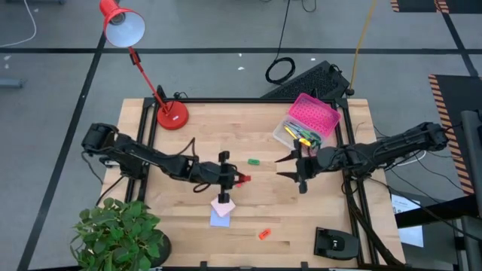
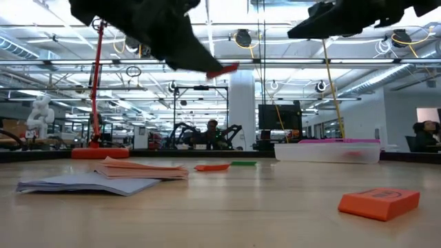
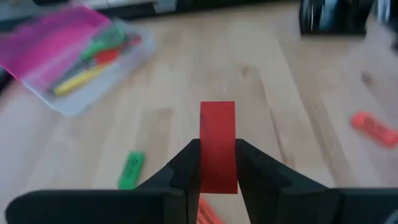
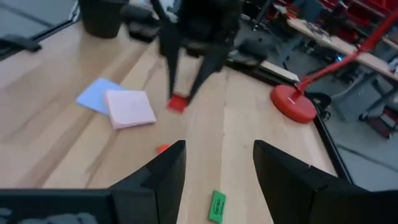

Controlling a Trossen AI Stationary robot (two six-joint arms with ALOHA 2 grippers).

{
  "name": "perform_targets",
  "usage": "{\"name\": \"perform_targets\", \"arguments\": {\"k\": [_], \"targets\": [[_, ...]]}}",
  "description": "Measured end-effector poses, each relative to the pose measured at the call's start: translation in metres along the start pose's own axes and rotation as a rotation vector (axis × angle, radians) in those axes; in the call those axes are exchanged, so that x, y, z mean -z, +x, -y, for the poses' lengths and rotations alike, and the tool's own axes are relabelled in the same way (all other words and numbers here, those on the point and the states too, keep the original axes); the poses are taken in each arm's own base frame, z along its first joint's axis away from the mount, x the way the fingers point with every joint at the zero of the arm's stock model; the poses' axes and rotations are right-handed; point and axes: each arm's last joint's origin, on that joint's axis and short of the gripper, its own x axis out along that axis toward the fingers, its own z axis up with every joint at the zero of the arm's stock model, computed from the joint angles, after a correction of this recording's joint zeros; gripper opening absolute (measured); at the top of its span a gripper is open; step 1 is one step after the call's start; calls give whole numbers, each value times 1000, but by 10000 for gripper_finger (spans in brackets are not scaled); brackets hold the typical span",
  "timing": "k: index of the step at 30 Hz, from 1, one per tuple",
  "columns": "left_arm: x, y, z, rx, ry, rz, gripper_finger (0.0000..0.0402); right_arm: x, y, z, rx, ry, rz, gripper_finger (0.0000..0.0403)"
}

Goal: Pack school essentials
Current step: Put the red eraser into the supply box

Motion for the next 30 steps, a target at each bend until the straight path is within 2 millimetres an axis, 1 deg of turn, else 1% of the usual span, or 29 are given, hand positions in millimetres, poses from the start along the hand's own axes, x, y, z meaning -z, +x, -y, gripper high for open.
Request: {"name": "perform_targets", "arguments": {"k": [3, 5, 8, 12, 17, 20, 22, 24, 27, 30], "targets": [[-9, -7, -6, -11, -12, 52, 95, 1, 8, -5, -9, -35, -4, 180], [-16, -12, -11, -22, -3, 99, 95, -2, 15, -5, 38, 19, 31, 180], [-24, -18, -19, -47, 59, 141, 95, -9, 22, 1, 121, 146, 118, 180], [-30, -23, -33, -96, 158, 174, 95, -13, 27, 12, 159, 328, 207, 180], [-36, -25, -51, -171, 279, 212, 95, -10, 28, 22, 184, 524, 221, 180], [-37, -25, -58, -212, 339, 219, 95, -7, 28, 29, 198, 682, 231, 180], [-37, -25, -60, -240, 355, 205, 95, -4, 29, 33, 186, 763, 221, 180], [-37, -25, -60, -255, 379, 198, 95, -2, 30, 36, 150, 804, 221, 180], [-36, -25, -55, -250, 421, 188, 95, -1, 32, 37, 105, 847, 220, 180], [-37, -26, -49, -282, 460, 175, 95, 1, 35, 37, 105, 862, 209, 180]]}}
